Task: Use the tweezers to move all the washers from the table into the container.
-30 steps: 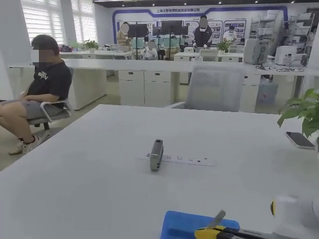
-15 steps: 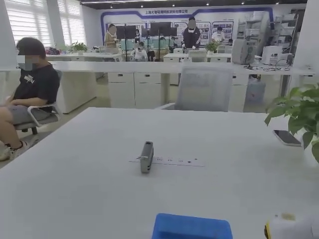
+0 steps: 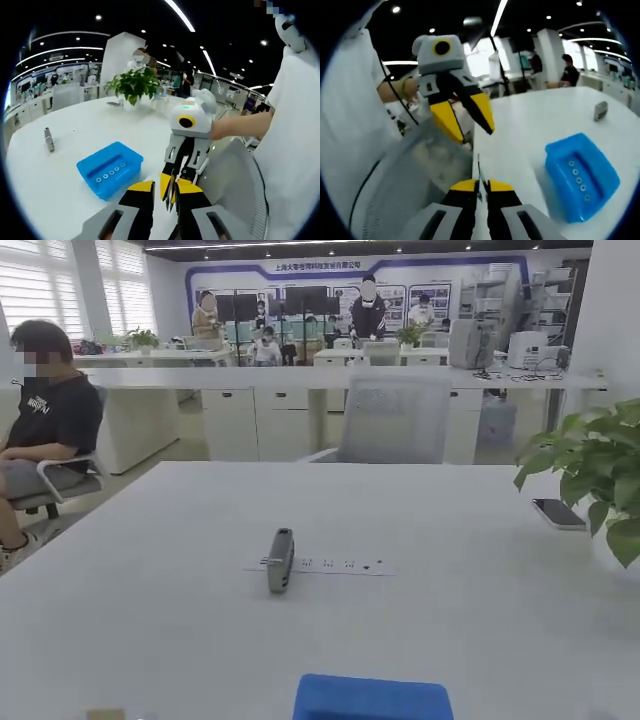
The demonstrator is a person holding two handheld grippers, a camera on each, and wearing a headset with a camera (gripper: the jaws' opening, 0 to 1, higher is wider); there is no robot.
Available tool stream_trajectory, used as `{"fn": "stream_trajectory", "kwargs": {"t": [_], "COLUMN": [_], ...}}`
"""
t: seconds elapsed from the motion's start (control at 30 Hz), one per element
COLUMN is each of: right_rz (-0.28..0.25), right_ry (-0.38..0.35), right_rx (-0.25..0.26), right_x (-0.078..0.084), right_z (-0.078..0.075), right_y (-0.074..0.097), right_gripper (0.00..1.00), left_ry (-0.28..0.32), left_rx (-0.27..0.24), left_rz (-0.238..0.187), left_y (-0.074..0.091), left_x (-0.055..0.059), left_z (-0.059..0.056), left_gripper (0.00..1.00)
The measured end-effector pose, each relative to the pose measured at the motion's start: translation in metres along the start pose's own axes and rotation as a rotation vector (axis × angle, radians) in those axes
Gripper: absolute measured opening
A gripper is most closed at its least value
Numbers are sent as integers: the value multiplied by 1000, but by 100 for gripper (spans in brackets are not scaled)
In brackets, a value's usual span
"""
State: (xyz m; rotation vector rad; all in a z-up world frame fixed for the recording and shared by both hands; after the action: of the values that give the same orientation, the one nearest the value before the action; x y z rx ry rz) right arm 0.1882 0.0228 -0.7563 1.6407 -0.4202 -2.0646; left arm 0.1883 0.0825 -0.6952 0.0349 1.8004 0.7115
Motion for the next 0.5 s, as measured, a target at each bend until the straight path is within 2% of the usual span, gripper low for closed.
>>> {"fn": "stream_trajectory", "kwargs": {"t": [0.1,0.17,0.2,0.27,0.3,0.33,0.4,0.5], "right_rz": [61,91,118,189,217,252,281,295], "right_ry": [67,92,118,191,221,253,272,267], "right_rx": [-2,-4,4,15,24,34,43,45], "right_x": [4,6,8,13,14,17,20,24], "right_z": [5,7,6,7,6,5,4,4], "right_y": [0,0,1,2,3,3,2,0], "right_gripper": [3,3,3,3,3,3,3,3], "left_ry": [-57,-66,-67,-69,-83,-123,-172,-197], "left_rx": [80,120,118,141,145,155,154,162], "left_rz": [78,109,106,125,143,179,230,252], "left_y": [-11,-17,-20,-25,-26,-28,-31,-36], "left_x": [4,5,4,4,4,6,9,11], "left_z": [-9,-15,-14,-17,-17,-18,-16,-18], "left_gripper": [12,11,10,8,7,6,2,1]}}
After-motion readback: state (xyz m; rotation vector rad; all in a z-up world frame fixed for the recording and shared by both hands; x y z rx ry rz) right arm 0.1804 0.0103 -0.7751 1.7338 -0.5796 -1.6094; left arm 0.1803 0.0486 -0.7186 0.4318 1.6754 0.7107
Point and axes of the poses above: the centre of the closed fingertips' face, and the gripper's own axes: y roughly backward along the fingers, z roughly to its left, x roughly out of its underside, the point moved 4 cm from there along y, roughly backward along the fingers, and after that the axes turned 1 degree about x, right-handed, at the moved point
